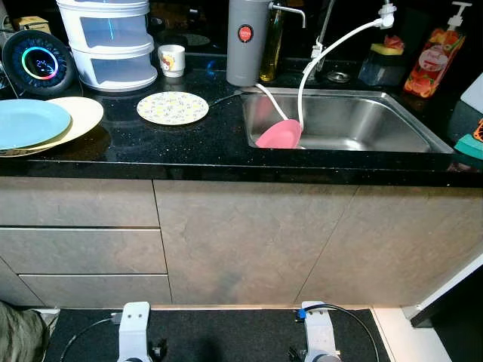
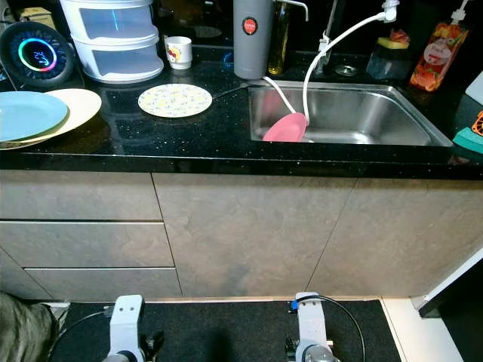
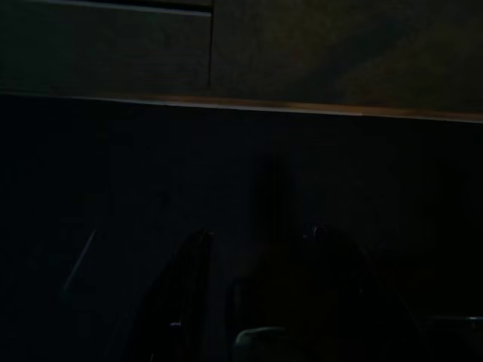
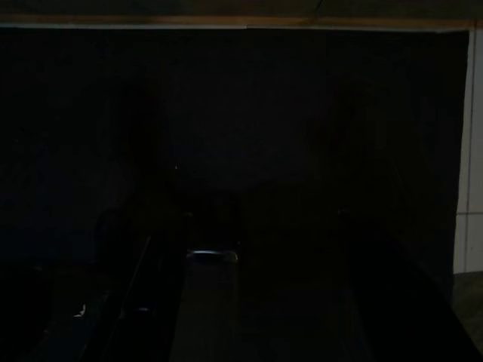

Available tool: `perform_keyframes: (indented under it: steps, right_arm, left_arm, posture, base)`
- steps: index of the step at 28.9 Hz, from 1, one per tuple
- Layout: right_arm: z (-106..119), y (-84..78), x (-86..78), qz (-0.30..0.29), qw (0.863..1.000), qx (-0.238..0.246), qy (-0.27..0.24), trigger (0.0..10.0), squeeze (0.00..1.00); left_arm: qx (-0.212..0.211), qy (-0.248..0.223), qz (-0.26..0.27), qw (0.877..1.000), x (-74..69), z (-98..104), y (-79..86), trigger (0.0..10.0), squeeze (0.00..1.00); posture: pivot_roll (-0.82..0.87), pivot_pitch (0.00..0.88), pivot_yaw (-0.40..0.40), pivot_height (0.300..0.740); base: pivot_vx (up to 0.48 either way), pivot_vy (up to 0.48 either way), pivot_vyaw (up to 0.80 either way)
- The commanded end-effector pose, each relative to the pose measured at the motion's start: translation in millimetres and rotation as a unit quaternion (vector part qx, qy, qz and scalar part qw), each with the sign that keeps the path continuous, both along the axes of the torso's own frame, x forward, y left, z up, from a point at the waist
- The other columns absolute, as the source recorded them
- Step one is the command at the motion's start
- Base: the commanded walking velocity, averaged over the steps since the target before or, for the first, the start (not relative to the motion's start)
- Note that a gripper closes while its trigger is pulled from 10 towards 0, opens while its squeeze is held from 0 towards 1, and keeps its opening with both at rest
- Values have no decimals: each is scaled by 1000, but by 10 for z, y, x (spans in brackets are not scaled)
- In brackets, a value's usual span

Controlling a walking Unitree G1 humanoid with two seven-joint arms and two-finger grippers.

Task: Kitchen organization

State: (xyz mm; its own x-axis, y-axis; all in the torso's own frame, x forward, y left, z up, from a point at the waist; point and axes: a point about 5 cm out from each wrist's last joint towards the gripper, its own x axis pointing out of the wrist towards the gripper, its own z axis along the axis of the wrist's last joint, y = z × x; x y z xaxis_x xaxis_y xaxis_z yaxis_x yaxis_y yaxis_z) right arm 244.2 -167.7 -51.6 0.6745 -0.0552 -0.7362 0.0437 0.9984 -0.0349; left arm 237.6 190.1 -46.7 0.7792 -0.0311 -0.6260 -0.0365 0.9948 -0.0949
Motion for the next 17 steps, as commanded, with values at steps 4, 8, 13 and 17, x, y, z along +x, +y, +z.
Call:
perform_keyframes:
  steps: [4,8,13,17]
  right_arm:
    - [-61,-47,-94,-20,1000,8,13,10000,0]
    - [-35,-42,-54,-21,1000,8,9,10000,0]
    - [-22,-59,-38,-22,1000,4,6,10000,0]
    - [-9,-63,-19,-20,1000,2,3,10000,0]
  left_arm:
    - [21,13,-34,999,-37,-26,24,10000,0]
    - [21,14,-35,999,-37,-27,20,10000,0]
    - [22,11,-37,999,-22,-19,-1,10000,0]
    - [29,-13,-55,998,118,80,-43,10000,0]
  posture:
    - [65,134,-20,740]
    - [65,134,-20,740]
    - [62,128,-22,740]
    - [62,128,-22,740]
  base:
    - [0,0,0]
    - [0,0,0]
    - [0,0,0]
    - [0,0,0]
